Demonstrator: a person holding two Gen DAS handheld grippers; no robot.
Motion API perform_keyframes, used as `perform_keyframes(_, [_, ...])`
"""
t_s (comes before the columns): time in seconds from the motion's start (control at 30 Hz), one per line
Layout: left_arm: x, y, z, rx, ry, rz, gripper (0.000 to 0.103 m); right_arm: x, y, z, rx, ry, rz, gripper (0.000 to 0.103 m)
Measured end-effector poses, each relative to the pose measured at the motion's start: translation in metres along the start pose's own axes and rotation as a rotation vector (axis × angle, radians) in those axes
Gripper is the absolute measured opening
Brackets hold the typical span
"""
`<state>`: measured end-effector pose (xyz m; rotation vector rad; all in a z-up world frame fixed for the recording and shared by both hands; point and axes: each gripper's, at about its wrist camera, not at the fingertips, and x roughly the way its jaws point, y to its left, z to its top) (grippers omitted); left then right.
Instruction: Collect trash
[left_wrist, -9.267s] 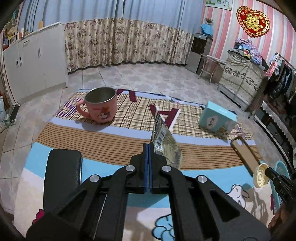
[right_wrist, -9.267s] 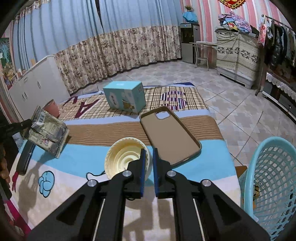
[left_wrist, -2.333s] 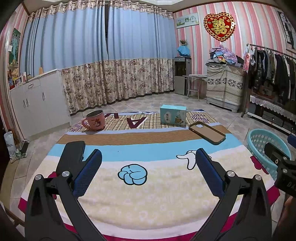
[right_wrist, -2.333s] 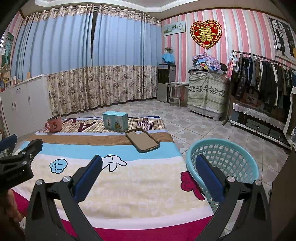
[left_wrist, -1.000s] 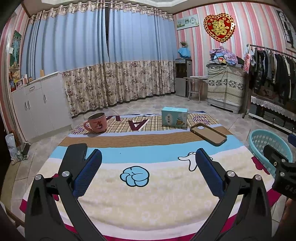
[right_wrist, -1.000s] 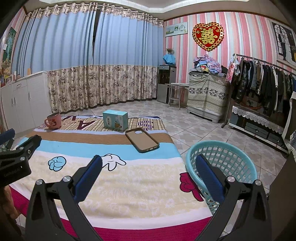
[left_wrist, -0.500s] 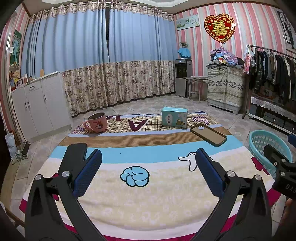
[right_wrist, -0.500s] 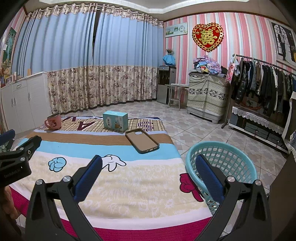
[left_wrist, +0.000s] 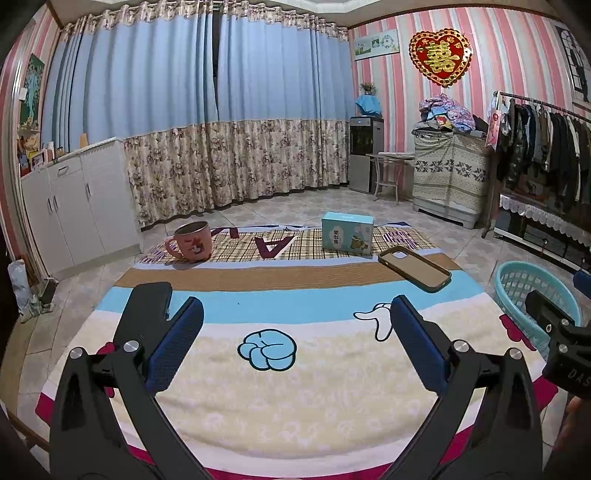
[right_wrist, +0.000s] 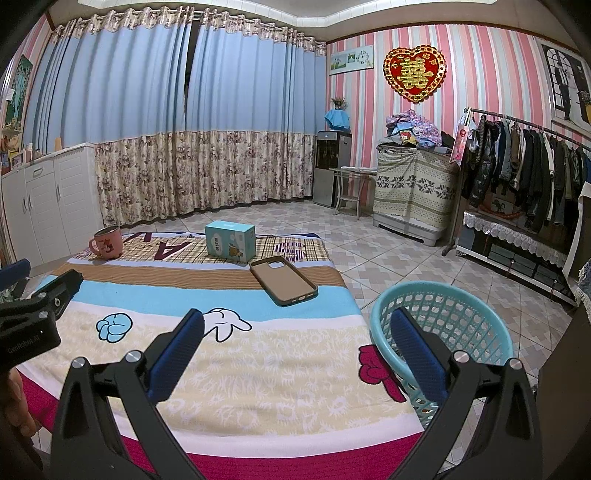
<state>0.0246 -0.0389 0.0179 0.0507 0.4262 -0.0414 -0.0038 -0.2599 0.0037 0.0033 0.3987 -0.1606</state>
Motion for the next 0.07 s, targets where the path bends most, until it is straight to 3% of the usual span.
perform_keyframes(0.07, [0.0001,0.0004,0.0012,-0.001,0.001,-0.001,0.098,0.0,-0.0001,0.0,0.001,-0.001,0.0,0.098])
